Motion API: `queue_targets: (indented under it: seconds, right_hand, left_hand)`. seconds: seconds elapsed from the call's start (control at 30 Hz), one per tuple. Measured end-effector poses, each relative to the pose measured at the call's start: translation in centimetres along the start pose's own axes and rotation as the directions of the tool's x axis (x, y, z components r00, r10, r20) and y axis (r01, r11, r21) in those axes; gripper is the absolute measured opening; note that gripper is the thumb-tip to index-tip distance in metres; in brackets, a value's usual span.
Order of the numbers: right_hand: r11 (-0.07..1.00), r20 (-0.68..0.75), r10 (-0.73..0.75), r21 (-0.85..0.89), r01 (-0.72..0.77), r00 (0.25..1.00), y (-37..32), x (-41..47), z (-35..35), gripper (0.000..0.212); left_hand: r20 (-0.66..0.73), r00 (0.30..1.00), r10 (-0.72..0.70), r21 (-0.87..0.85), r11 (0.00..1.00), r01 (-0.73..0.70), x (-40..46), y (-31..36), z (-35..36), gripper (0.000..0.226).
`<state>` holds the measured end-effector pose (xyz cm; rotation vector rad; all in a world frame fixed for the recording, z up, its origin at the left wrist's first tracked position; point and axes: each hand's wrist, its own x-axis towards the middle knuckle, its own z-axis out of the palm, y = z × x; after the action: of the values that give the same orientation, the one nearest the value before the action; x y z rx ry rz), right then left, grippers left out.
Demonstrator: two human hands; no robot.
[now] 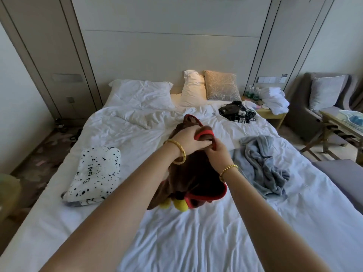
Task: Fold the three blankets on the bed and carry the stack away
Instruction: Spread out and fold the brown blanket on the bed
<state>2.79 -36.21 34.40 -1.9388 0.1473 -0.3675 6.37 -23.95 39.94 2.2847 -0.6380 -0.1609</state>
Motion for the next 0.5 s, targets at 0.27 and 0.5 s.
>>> queue_targets:
  seconds: [0.27,0.5]
  right_hand:
    - [0.994,0.041,-0.091,-0.063,0.093,0.995,-0.2,-4.5,-6.8,0.037]
    - [0.999,0.039,-0.012,-0.034,0.014,0.999,1.1,-6.3,-9.6,0.038]
  left_hand:
    - [0.064,0.979,-0.195,-0.606,0.772,0.193,-7.0,-3.4,10.5,0.016]
    - [0.148,0.956,-0.254,-0.514,0.806,0.294,-7.8,-1.8,17.4,0.057]
